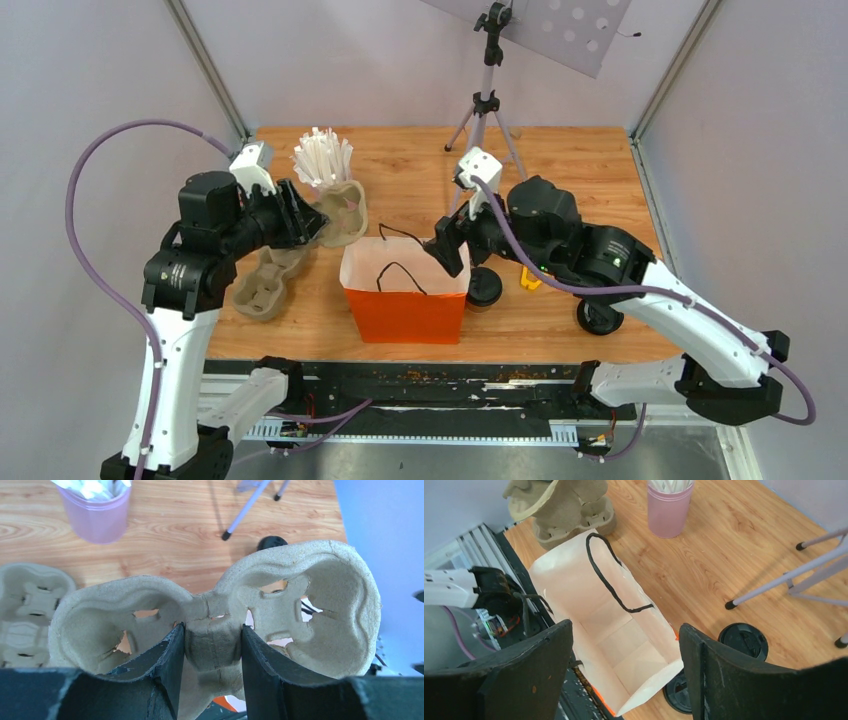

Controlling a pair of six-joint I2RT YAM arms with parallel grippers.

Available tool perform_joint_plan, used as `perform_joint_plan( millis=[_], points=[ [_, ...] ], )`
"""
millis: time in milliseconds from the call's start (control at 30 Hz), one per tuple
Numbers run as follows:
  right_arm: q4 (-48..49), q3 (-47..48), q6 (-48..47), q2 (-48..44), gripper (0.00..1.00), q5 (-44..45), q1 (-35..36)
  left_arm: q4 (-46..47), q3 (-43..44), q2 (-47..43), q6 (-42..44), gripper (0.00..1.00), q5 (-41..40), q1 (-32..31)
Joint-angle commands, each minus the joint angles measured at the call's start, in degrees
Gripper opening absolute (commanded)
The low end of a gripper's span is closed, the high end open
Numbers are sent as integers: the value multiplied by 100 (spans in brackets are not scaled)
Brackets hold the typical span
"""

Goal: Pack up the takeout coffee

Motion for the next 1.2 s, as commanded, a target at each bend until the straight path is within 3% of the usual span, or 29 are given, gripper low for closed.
perform_joint_plan(
  millis=[0,233,467,767,1167],
  points=[
    [316,200,-1183,294,77,-702,-159,123,-101,-248,-317,45,541,-109],
    [1153,-147,-1285,505,70,-2262,-856,1197,-540,-487,-1193,44,1504,-125],
    [1255,-288,-1370,688,67,-3253,-1306,1954,-878,-643,-1771,44,1892,-121],
    [1469,-510,-1439,828,67,-3434,-1363,2815,-1403,-902,-2465,42,2234,-125],
    [1925,-600,-1196,1099,31,-3273,-1463,2647,-1476,-1087,-2578,42,2320,-181]
  ],
)
